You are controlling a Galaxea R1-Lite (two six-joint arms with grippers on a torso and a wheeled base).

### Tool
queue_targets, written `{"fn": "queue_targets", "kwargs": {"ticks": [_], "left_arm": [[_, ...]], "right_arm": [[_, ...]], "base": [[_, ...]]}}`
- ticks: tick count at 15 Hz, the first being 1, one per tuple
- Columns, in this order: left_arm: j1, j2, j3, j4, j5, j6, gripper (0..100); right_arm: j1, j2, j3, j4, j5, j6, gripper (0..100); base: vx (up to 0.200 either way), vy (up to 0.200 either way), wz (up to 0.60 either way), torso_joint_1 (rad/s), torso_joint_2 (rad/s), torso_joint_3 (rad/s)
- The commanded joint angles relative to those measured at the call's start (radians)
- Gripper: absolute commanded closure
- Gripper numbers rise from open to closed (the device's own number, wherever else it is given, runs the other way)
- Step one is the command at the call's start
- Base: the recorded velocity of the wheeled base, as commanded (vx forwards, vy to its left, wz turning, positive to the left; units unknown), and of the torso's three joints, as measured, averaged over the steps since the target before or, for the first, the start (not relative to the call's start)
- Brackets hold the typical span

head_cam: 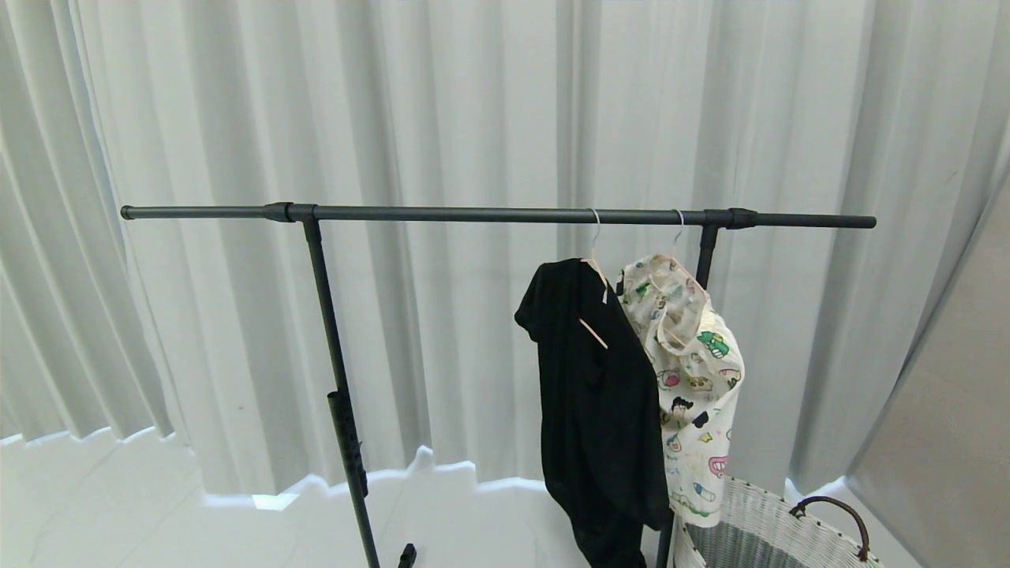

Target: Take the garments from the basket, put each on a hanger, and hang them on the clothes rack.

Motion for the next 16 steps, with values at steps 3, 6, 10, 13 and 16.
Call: {"fn": "queue_targets", "kwargs": {"ticks": [3,6,10,13,16], "left_arm": [[0.000,0.000,0.000,0.000,0.000,0.000,0],[0.000,0.000,0.000,0.000,0.000,0.000,0],[0.000,0.000,0.000,0.000,0.000,0.000,0],[0.001,0.000,0.000,-0.001,0.000,0.000,0],[0.000,0.000,0.000,0.000,0.000,0.000,0]], "right_arm": [[0.000,-0.001,0.000,0.001,0.000,-0.001,0],[0.000,-0.001,0.000,-0.001,0.000,0.000,0],[0.000,0.001,0.000,-0.001,0.000,0.000,0],[0.000,-0.001,0.000,-0.001,0.000,-0.001,0],[0.000,-0.001,0.000,-0.001,0.000,0.000,0]], "base": [[0.000,0.000,0.00,0.000,0.00,0.000],[0.000,0.000,0.00,0.000,0.00,0.000],[0.000,0.000,0.00,0.000,0.00,0.000],[0.000,0.000,0.00,0.000,0.00,0.000],[0.000,0.000,0.00,0.000,0.00,0.000]]}}
